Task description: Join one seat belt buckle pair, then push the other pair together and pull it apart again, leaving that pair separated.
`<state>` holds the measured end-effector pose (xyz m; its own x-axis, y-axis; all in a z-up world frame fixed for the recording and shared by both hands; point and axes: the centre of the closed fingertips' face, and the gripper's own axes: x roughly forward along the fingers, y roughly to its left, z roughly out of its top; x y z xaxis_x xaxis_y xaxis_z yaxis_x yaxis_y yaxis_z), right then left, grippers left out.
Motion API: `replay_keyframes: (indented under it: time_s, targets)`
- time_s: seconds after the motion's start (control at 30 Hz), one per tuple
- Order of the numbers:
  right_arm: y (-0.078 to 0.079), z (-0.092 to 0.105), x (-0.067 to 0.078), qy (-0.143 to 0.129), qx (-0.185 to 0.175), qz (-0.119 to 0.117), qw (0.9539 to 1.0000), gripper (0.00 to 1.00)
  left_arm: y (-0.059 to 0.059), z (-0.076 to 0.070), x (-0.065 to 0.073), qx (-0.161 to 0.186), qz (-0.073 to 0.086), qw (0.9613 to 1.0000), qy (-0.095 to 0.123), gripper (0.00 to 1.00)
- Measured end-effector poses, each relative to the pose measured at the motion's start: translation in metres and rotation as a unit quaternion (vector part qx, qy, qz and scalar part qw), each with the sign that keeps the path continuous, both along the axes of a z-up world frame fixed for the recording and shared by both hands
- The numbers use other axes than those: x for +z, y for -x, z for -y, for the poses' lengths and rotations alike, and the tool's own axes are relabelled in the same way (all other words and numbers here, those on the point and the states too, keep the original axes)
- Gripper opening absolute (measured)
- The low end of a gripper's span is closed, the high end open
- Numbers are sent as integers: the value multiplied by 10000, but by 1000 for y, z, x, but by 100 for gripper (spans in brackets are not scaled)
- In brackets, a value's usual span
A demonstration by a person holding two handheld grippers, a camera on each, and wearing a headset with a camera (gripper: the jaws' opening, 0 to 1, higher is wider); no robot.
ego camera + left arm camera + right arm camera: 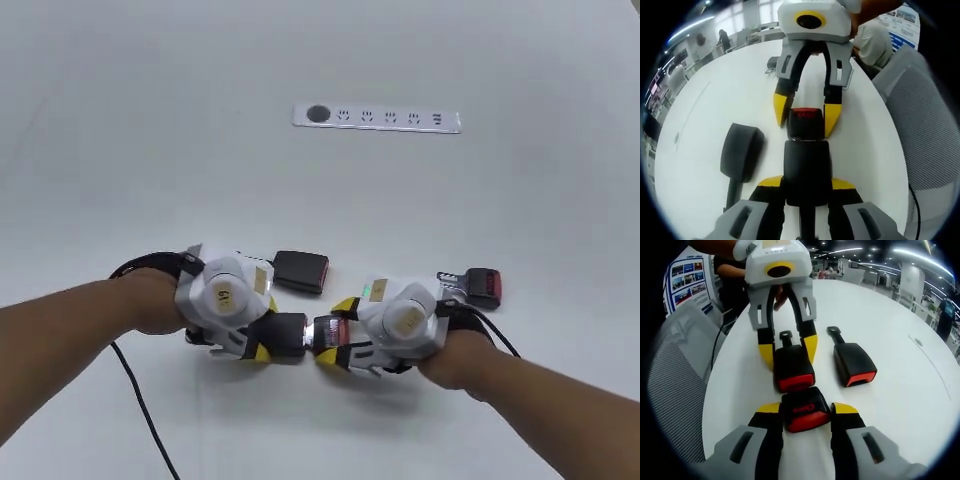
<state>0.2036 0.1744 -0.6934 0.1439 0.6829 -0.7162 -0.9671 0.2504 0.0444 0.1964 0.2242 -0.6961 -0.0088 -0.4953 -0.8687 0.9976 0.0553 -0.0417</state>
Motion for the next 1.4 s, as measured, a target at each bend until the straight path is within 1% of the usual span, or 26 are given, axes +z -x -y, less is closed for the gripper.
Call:
replay_keyframes:
  time_s: [0.1,0.27,0.33,0.37,0.4,0.47,0.57,0.67,0.8,0.93,0.97,1.1,1.4]
  targets:
    - [0,1,0,-38,32,-14,10000,35,-1,-3,1,52,-14,9998,193,33]
    - [0,0,1,-137,82,-30,9999,35,0,-1,2,7,-1,9996,281,33]
    - [0,0,1,-182,101,-61,9998,35,-1,-3,2,-15,7,9992,388,33]
    - [-1,0,2,-270,39,-139,9995,35,-1,-4,2,-33,11,9991,421,33]
    - [-1,1,1,-296,40,-130,9995,35,0,-3,2,-35,-1,9989,457,33]
    - [2,1,1,-306,69,-91,9995,35,0,-2,2,-49,1,9989,476,33]
    - [1,0,1,-338,96,-79,9993,35,1,-2,3,-73,20,9986,521,33]
    - [3,1,2,-418,100,-115,9990,34,1,-2,3,-69,34,9984,560,33]
    - [3,1,2,-492,95,-106,9987,34,1,-4,2,-92,47,9978,655,33]
    - [5,3,2,-552,93,-105,9984,34,3,-3,3,-82,50,9971,748,33]
    - [5,4,2,-582,83,-102,9982,34,4,-3,3,-93,23,9969,783,33]
    - [8,4,2,-660,17,-99,9978,34,4,-3,3,-119,31,9966,815,33]
    - [9,6,3,-704,13,-112,9975,34,3,-2,3,-148,28,9961,864,33]
